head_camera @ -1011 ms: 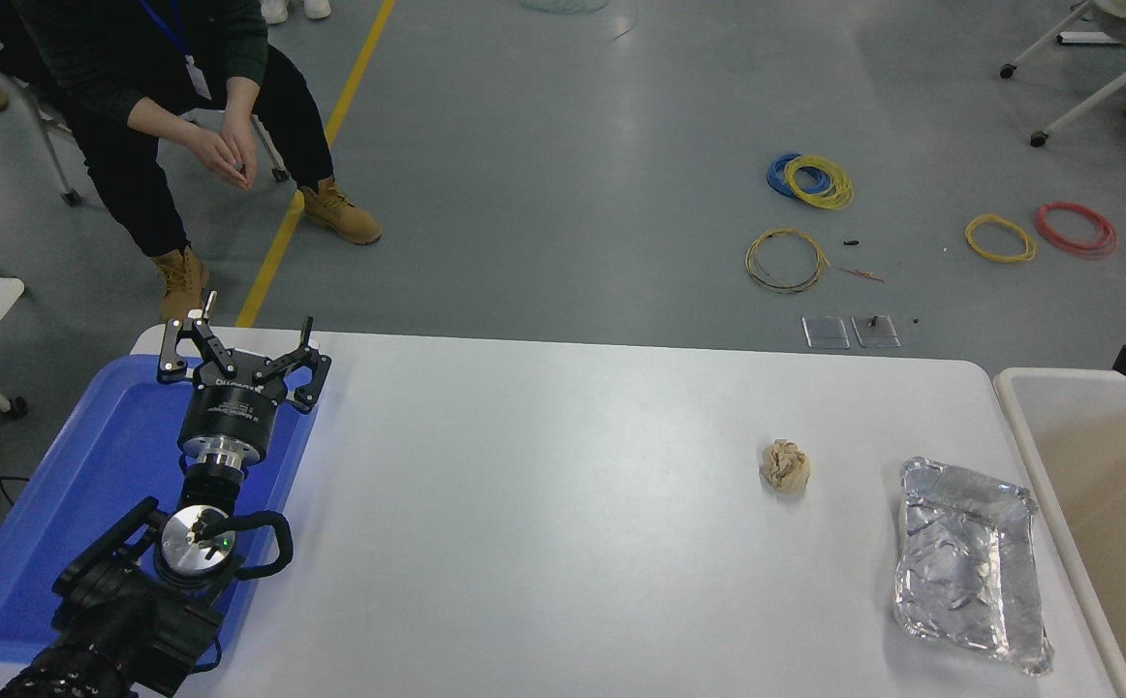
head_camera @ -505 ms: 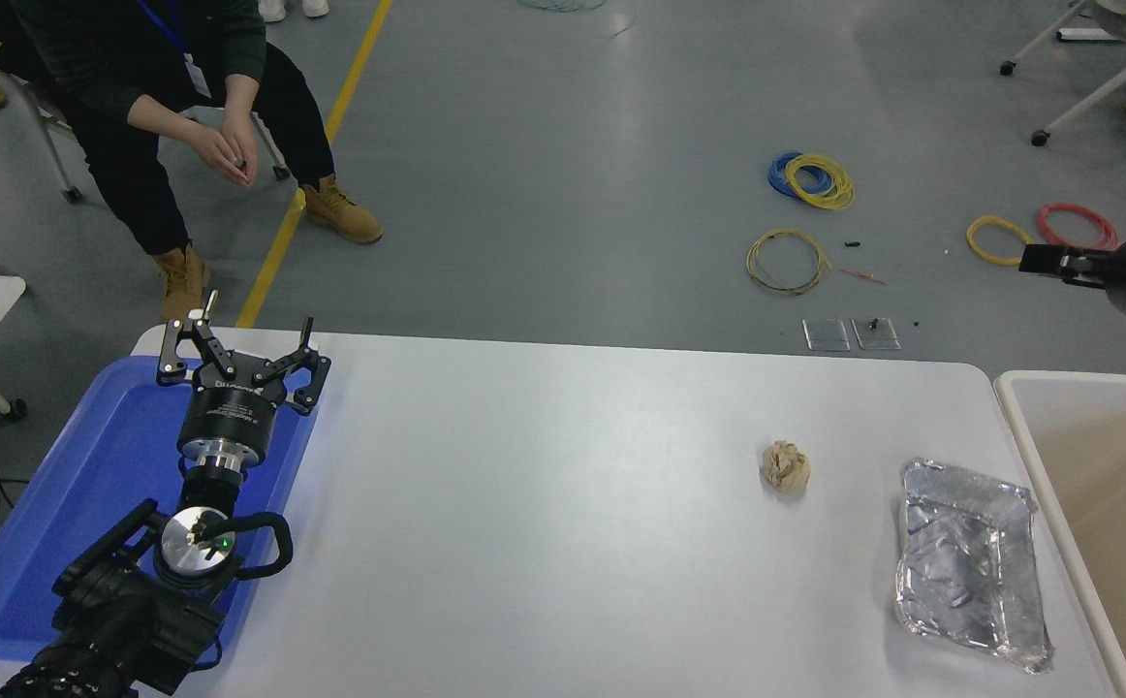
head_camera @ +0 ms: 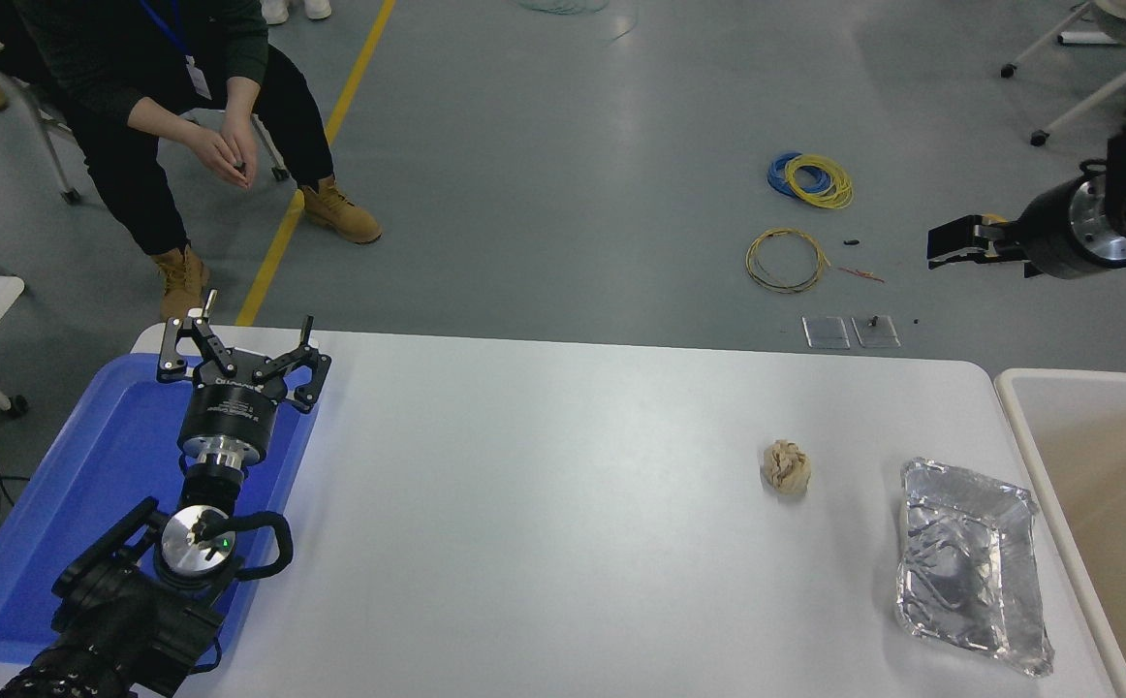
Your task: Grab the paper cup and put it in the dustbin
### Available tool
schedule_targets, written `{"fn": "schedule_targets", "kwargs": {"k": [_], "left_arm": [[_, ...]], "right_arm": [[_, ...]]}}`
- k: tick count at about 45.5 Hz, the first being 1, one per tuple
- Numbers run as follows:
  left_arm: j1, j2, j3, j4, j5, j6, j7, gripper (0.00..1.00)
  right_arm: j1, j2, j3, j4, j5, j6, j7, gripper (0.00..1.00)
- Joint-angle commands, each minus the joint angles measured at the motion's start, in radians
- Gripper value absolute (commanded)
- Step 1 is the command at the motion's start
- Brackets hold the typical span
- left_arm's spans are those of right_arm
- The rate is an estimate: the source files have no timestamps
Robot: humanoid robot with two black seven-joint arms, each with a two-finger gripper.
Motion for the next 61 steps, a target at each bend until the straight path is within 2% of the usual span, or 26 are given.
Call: {"fn": "schedule_targets", "kwargs": {"k": [1,12,24,39,44,51,61], "left_arm": [[0.0,-0.001,0.0,-0.002,0.0,0.0,0.0,1.0],[0.0,0.001,0.0,0.0,0.0,0.0,0.0,1.0],[0.0,0.001,0.0,0.0,0.0,0.0,0.0,1.0],[0.0,0.001,0.0,0.0,0.0,0.0,0.0,1.0],[0.0,0.001,0.0,0.0,0.0,0.0,0.0,1.0],[0.0,0.001,0.0,0.0,0.0,0.0,0.0,1.0],[0.0,-0.001,0.0,0.0,0.0,0.0,0.0,1.0]], "right_arm": [[0.107,0.022,-0.016,0.13,-0.002,0.086,0.0,1.0],[0.201,0.03,-0.06,0.272,-0.002,0.149,0.001,1.0],[0.257,0.033,-0.059,0.423,-0.002,0.152,0.001,1.0],[0.288,0.05,-0.06,0.468,-0.001,0.179,0.0,1.0],[0.288,0.051,-0.062,0.466,0.001,0.176,-0.012,1.0],[0.287,0.05,-0.063,0.466,0.009,0.172,-0.074,1.0],[0.282,0.05,-0.063,0.466,0.015,0.172,-0.08,1.0]]}}
